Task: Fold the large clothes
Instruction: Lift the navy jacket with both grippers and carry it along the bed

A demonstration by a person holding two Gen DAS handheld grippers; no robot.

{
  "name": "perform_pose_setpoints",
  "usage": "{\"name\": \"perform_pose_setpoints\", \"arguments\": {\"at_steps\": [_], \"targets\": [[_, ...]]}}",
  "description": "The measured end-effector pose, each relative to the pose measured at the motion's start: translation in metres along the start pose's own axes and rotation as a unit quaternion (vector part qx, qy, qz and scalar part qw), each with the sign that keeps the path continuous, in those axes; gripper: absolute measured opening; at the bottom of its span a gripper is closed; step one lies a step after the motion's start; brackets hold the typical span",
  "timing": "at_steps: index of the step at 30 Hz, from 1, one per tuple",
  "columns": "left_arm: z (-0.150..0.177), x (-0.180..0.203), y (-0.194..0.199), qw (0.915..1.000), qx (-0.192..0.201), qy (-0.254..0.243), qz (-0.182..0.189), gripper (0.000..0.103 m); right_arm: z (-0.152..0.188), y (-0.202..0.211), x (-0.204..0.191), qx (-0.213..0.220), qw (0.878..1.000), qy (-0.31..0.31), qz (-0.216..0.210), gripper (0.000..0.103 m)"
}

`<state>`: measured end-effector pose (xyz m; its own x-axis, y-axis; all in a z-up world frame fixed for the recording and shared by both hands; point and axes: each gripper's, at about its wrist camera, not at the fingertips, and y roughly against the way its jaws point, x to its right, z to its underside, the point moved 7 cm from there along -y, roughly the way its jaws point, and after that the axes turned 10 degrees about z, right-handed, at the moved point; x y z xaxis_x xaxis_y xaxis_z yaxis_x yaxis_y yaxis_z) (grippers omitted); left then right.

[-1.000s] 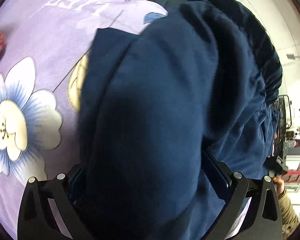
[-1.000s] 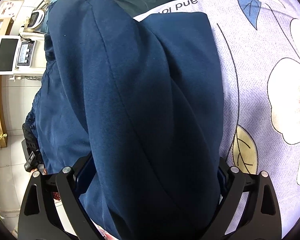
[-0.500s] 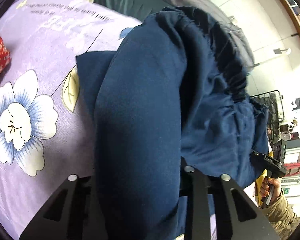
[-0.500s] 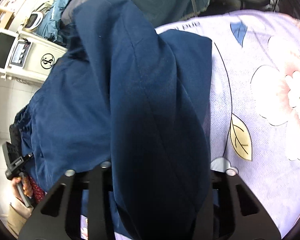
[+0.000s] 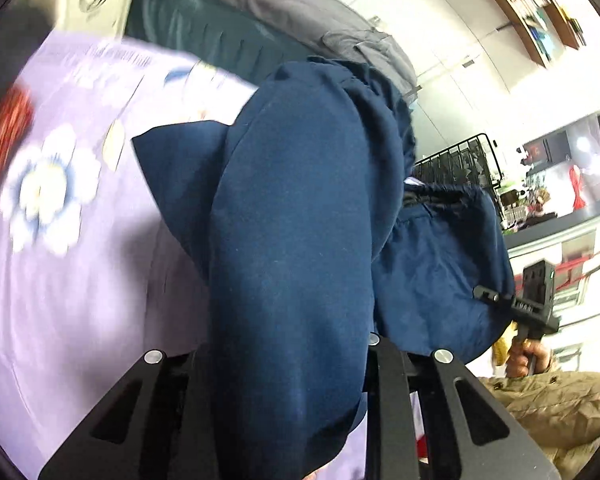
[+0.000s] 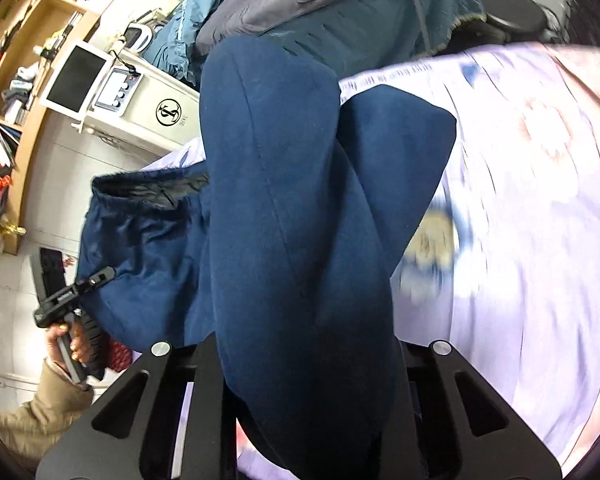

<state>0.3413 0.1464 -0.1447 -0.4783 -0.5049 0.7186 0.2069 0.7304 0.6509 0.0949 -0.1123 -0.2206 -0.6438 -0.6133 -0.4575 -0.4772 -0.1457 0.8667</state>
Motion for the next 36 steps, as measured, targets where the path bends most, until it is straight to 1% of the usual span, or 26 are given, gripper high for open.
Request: {"name": "perform_pose_setpoints", "arguments": {"at_steps": [1, 2, 3, 4, 6, 7, 9, 12, 13, 16, 18, 20, 23, 25, 28, 30, 32, 34, 36], "targets": [[0.017, -0.012, 0.0, 0.9999, -0.004, 0.016, -0.001, 0.023, 0.01, 0.001, 0.007, -0.003, 1.0, -0.007, 0.001, 0.022], [0.032, -0.025, -0.001, 0.9994, -0.007, 0.034, -0.001, 0.023, 0.029, 0.0, 0.013, -0.008, 1.0, -0.018, 0.006, 0.022], [0.04, -0.037, -0.003, 0.9984, -0.007, 0.056, 0.0, 0.023, 0.047, -0.004, 0.02, -0.015, 0.999, -0.035, 0.01, 0.022], [0.047, -0.049, -0.004, 0.9964, 0.001, 0.084, 0.001, 0.023, 0.057, -0.008, 0.024, -0.021, 0.999, -0.048, 0.012, 0.022], [0.043, -0.06, -0.003, 0.9943, 0.015, 0.105, 0.005, 0.023, 0.075, -0.015, 0.031, -0.018, 0.997, -0.079, 0.017, 0.022], [0.041, -0.059, -0.003, 0.9944, 0.018, 0.104, 0.003, 0.023, 0.074, -0.015, 0.031, -0.013, 0.996, -0.087, 0.014, 0.022], [0.034, -0.048, -0.003, 0.9965, 0.017, 0.081, -0.01, 0.023, 0.071, -0.009, 0.025, 0.006, 0.995, -0.094, 0.013, 0.022], [0.02, -0.034, -0.006, 0.9971, 0.026, 0.07, -0.011, 0.023, 0.064, 0.0, 0.01, 0.025, 0.997, -0.067, 0.019, 0.022], [0.023, -0.027, -0.001, 0.9971, 0.031, 0.069, -0.009, 0.023, 0.061, 0.002, 0.007, 0.029, 0.998, -0.062, 0.016, 0.022], [0.02, 0.002, 0.009, 0.9972, 0.056, 0.049, -0.004, 0.023, 0.05, 0.018, 0.003, 0.055, 0.997, -0.059, -0.01, 0.021], [0.022, 0.022, 0.02, 0.997, 0.07, 0.031, 0.003, 0.023, 0.043, 0.03, 0.003, 0.063, 0.996, -0.055, -0.03, 0.021], [0.021, 0.054, 0.025, 0.9961, 0.087, 0.014, 0.009, 0.023, 0.034, 0.043, 0.008, 0.069, 0.995, -0.055, -0.049, 0.02], [0.016, 0.108, 0.019, 0.9947, 0.1, -0.021, 0.008, 0.023, 0.016, 0.073, 0.029, 0.086, 0.992, -0.057, -0.075, 0.02], [0.011, 0.152, 0.004, 0.9931, 0.106, -0.047, 0.013, 0.023, 0.007, 0.099, 0.05, 0.107, 0.989, -0.057, -0.089, 0.02], [0.004, 0.226, -0.032, 0.9897, 0.11, -0.088, 0.025, 0.023, -0.007, 0.156, 0.107, 0.147, 0.982, -0.057, -0.104, 0.02], [0.001, 0.294, -0.07, 0.9858, 0.107, -0.122, 0.045, 0.023, -0.015, 0.19, 0.148, 0.166, 0.978, -0.066, -0.104, 0.02], [-0.001, 0.349, -0.115, 0.9813, 0.097, -0.15, 0.071, 0.023, -0.023, 0.231, 0.204, 0.189, 0.974, -0.079, -0.092, 0.02], [0.0, 0.411, -0.166, 0.9765, 0.075, -0.173, 0.105, 0.023, -0.025, 0.283, 0.267, 0.224, 0.968, -0.095, -0.063, 0.02], [0.003, 0.466, -0.22, 0.9701, 0.048, -0.194, 0.138, 0.023, -0.023, 0.323, 0.315, 0.253, 0.96, -0.116, -0.043, 0.02]]}}
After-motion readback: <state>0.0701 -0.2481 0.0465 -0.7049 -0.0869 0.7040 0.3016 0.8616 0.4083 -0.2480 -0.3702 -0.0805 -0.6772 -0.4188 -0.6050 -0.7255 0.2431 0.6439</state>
